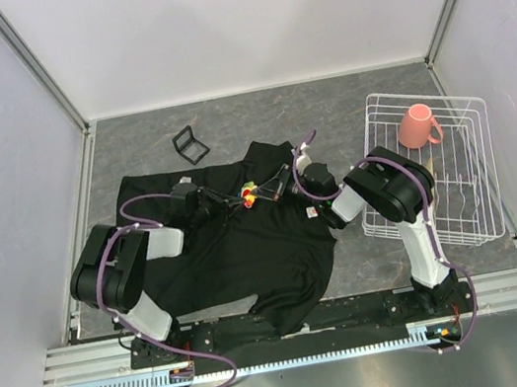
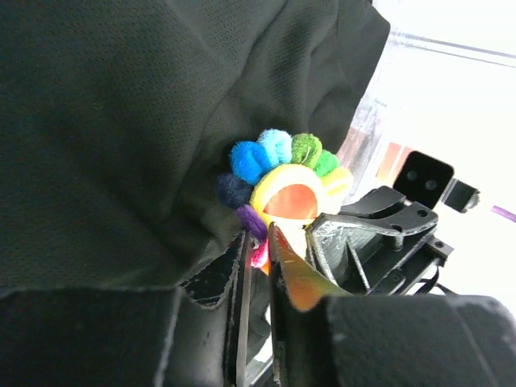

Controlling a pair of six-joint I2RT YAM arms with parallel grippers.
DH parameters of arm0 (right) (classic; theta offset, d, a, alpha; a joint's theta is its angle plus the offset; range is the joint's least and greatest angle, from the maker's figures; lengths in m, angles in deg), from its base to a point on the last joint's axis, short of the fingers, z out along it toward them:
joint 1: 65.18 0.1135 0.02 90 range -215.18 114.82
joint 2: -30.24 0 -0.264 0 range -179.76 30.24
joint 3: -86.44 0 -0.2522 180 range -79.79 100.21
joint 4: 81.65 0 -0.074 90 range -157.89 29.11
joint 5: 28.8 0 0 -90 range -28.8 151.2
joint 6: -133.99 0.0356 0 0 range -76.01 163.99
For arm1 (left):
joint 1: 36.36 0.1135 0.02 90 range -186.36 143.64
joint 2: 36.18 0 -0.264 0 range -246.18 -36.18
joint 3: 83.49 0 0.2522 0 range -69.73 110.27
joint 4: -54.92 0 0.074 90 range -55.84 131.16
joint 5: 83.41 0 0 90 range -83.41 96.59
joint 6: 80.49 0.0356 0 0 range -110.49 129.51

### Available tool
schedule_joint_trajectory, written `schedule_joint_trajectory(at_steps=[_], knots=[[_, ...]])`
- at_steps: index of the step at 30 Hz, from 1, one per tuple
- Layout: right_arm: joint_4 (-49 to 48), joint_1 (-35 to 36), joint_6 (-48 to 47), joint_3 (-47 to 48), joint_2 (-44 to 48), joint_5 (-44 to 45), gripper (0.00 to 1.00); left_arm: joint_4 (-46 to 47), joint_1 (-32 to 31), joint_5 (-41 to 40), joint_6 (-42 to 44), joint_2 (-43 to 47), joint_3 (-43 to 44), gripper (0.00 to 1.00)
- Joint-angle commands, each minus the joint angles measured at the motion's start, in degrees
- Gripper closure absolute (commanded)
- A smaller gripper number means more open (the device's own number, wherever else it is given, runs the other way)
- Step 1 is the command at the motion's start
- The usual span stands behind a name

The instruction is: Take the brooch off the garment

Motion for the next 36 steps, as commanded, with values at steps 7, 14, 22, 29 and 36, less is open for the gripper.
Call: schedule_joint_trajectory(at_steps=[7, 14, 22, 29, 36], knots=[[14.9, -0.3, -14.5, 2.2, 7.3, 1.3, 0.66, -19.1, -2.0, -8.3, 18.1, 6.2, 7.7, 0.96], [27.8, -0.1, -28.8, 5.4, 13.1, 3.5, 0.43, -31.9, -7.8, -18.8, 29.3, 5.9, 16.9, 0.98], [30.1, 0.5, -51.1, 3.3, 19.7, 1.8, 0.28, -47.4, -10.2, -21.2, 36.5, 0.4, 29.3, 0.98], [27.0, 3.7, -58.0, 2.2, 18.1, 0.2, 0.28, -56.9, -10.3, -22.8, 41.0, -1.7, 37.3, 0.98], [26.9, 6.4, -61.7, 3.2, 15.7, 4.5, 0.29, -59.7, -10.2, -20.9, 43.3, -2.9, 40.0, 0.98]])
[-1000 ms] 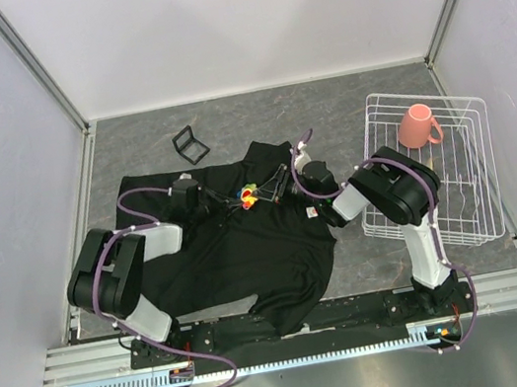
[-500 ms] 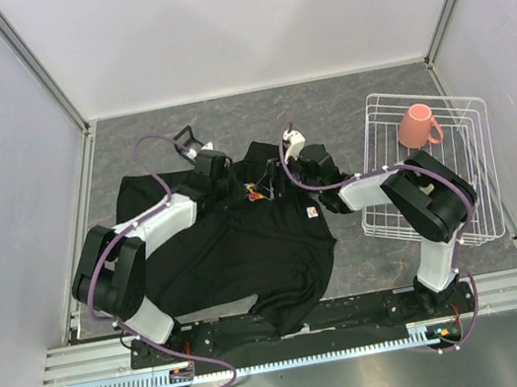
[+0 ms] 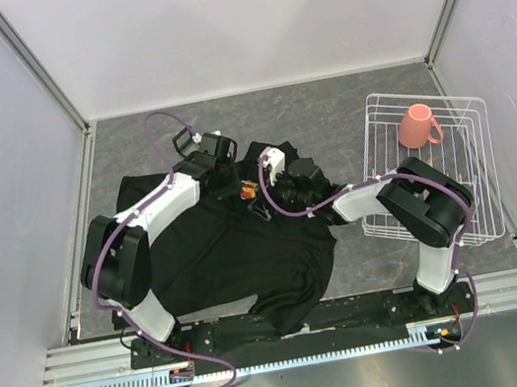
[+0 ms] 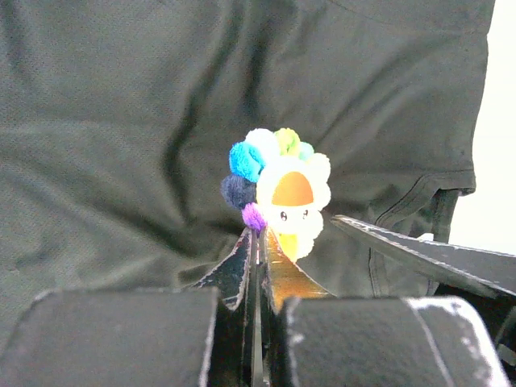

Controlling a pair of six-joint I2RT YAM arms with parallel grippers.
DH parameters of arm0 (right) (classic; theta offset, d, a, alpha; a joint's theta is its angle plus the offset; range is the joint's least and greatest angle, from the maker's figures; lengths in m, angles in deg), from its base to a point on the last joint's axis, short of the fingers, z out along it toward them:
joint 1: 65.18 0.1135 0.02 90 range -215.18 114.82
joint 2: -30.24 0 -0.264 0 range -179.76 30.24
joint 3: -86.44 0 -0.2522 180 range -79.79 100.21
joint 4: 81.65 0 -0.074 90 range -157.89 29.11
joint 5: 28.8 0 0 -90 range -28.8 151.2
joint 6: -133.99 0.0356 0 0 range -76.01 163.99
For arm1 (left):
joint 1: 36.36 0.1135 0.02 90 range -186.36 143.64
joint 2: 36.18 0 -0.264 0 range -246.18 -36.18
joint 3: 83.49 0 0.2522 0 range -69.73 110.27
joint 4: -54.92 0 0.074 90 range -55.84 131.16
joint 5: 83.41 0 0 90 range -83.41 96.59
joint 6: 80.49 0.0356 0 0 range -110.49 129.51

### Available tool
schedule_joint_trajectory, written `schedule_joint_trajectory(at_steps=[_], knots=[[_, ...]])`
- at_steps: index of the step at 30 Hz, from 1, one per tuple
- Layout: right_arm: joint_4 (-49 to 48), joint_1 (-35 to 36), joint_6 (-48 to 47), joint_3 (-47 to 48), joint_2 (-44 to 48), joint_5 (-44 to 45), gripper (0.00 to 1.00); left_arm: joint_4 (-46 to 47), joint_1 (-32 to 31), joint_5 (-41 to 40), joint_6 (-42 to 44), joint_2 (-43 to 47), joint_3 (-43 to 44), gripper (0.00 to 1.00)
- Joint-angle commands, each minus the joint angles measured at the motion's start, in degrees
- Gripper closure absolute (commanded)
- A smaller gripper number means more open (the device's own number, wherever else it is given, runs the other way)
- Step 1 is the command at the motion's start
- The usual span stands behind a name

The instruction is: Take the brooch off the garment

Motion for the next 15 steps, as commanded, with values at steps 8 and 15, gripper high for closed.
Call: schedule_joint_trajectory(at_steps=[8, 15], knots=[[-0.4, 2.6, -6.1, 3.8, -4.3, 9.0, 0.31, -2.8, -0.1, 3.0, 4.3, -2.4, 4.3, 0.98], [-4.4, 4.8, -8.3, 3.0, -3.6, 13.3, 0.32, -3.0, -0.1, 4.4, 4.2, -2.7, 4.9, 0.98]])
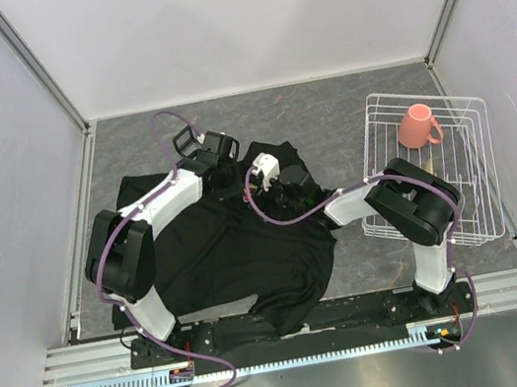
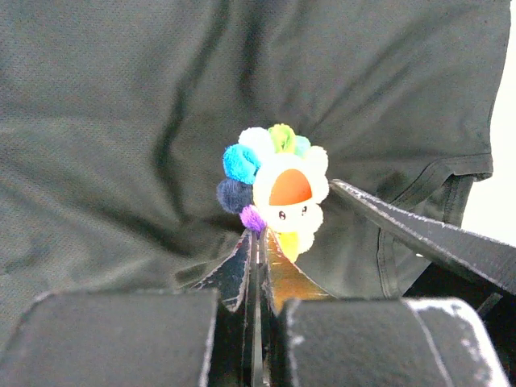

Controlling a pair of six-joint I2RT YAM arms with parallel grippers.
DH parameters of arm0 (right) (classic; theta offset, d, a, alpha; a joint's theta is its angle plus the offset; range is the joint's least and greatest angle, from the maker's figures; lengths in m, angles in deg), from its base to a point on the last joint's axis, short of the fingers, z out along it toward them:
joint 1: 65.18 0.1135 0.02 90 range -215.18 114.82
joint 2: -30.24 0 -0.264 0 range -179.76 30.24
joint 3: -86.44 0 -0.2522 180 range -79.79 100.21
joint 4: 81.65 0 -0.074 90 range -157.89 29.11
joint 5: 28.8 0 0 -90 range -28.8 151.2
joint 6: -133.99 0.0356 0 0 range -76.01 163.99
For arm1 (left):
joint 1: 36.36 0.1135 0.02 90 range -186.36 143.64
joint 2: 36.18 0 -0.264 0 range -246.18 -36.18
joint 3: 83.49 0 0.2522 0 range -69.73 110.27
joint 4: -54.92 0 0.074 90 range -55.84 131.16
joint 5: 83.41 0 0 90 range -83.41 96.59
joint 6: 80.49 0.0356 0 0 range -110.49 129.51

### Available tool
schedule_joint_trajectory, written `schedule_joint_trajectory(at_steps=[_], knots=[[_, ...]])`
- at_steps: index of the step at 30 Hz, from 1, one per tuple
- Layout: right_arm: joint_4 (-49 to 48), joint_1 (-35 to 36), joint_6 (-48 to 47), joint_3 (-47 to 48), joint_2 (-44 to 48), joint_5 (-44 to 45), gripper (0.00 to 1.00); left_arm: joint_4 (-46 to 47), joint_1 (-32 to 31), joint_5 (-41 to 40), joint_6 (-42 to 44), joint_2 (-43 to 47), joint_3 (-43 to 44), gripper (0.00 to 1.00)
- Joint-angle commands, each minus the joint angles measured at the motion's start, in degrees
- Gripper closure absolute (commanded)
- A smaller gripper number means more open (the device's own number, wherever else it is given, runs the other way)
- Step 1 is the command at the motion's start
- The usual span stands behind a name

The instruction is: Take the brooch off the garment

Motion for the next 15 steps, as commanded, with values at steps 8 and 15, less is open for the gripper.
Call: schedule_joint_trajectory(at_steps=[8, 15], knots=[[-5.0, 1.9, -1.1, 3.3, -2.0, 4.6, 0.36, 0.7, -0.1, 4.3, 0.6, 0.3, 2.4, 0.98], [-4.5, 2.0, 1.6, 4.5, -2.8, 7.2, 0.59, 1.6, 0.4, 4.1, -0.1, 1.5, 0.9, 0.98]])
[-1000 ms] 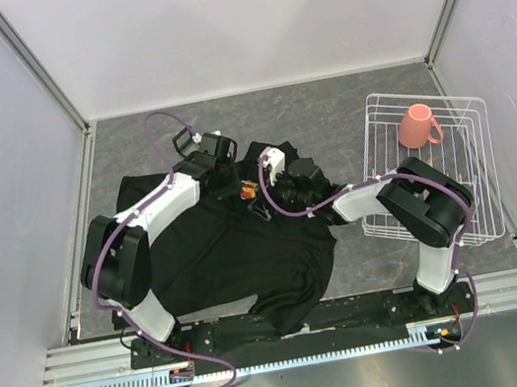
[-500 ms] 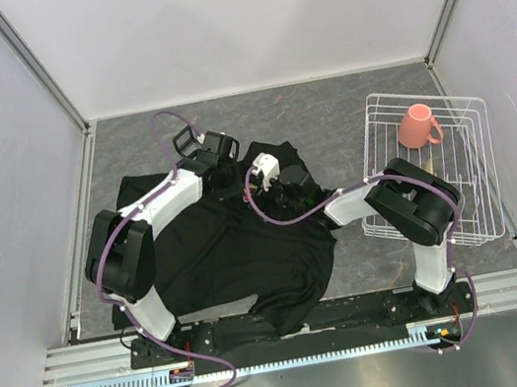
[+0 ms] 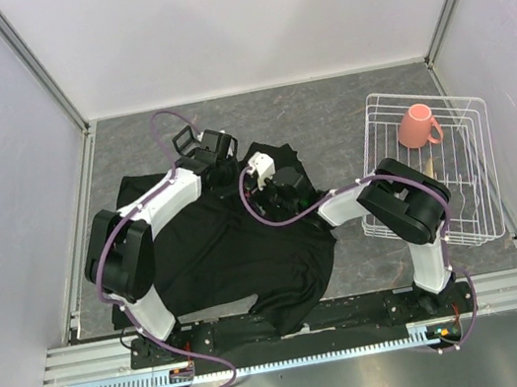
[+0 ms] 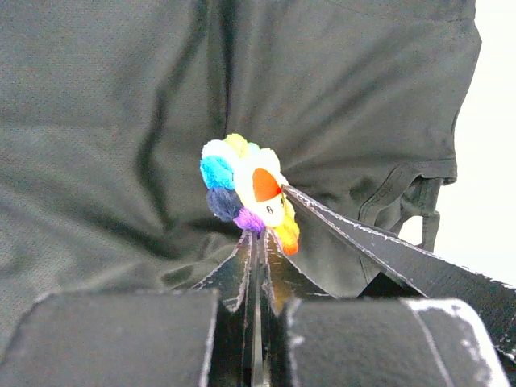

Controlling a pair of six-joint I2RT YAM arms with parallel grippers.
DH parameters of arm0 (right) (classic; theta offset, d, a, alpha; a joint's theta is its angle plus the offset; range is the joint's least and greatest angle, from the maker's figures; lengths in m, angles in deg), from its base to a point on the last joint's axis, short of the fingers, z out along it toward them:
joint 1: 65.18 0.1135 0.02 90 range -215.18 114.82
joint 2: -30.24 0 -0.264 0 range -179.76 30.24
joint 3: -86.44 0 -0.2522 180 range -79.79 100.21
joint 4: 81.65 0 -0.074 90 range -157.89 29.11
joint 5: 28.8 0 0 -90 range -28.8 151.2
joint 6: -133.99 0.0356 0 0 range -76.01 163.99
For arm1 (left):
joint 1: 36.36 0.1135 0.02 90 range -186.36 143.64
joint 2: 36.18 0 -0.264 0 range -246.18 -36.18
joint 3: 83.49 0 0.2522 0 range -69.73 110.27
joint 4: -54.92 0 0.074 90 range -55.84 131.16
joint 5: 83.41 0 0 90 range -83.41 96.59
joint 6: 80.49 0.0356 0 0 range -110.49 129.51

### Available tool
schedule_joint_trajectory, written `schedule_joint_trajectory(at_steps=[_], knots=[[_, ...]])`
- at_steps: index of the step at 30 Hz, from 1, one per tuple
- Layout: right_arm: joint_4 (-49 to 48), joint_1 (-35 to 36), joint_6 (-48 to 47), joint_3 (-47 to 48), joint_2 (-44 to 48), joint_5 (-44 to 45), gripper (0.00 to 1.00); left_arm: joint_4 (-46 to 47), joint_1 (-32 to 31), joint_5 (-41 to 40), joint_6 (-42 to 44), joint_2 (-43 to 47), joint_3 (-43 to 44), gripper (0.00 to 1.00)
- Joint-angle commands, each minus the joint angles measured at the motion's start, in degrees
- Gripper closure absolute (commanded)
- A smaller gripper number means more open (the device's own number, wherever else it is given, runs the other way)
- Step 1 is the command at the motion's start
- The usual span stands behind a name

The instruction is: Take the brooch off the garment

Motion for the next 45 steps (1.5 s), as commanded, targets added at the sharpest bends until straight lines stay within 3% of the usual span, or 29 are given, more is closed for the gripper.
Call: schedule_joint_trajectory(at_steps=[1, 8, 13, 16, 20, 25, 29, 33, 36, 41, 45], knots=[[-2.3, 0.1, 2.5, 1.9, 0.0, 2.8, 0.63, 2.0, 0.1, 1.4, -0.1, 1.8, -0.1, 0.98], [-2.4, -0.3, 6.3, 1.6, -0.8, 4.4, 0.82, 4.6, 0.6, 2.0, -0.6, 3.4, -0.7, 0.94], [-3.3, -2.9, 11.2, 0.2, -0.9, 2.5, 0.85, 10.9, 1.3, 1.5, -0.8, 7.1, -6.2, 0.69], [-4.5, -4.8, 14.1, -0.1, -1.9, -1.5, 0.87, 20.2, 2.8, 3.7, -1.7, 10.4, -12.3, 0.62], [-6.7, -6.3, 16.8, -1.3, -2.9, -4.7, 0.88, 30.9, 5.8, 8.2, -3.3, 11.1, -17.9, 0.61], [-10.1, -8.7, 20.7, -2.0, -4.7, -10.3, 0.94, 45.5, 9.7, 15.6, -7.3, 7.6, -24.8, 0.67], [-12.5, -9.9, 22.9, -3.5, -4.8, -12.4, 0.96, 51.2, 11.7, 21.3, -7.2, 3.2, -25.0, 0.59], [-16.5, -11.1, 24.7, -4.5, -5.4, -15.7, 0.99, 53.1, 12.4, 24.4, -6.7, -1.6, -23.0, 0.5], [-17.3, -11.2, 24.9, -4.6, -5.7, -16.9, 1.0, 57.4, 13.5, 29.4, -7.1, -4.9, -22.7, 0.5], [-17.4, -11.3, 24.8, -4.3, -5.8, -17.0, 1.0, 56.8, 14.4, 36.3, -4.4, -8.9, -19.1, 0.5], [-17.5, -11.4, 24.8, -4.0, -6.1, -17.5, 1.0, 54.1, 14.4, 34.6, -2.8, -9.6, -18.1, 0.64]])
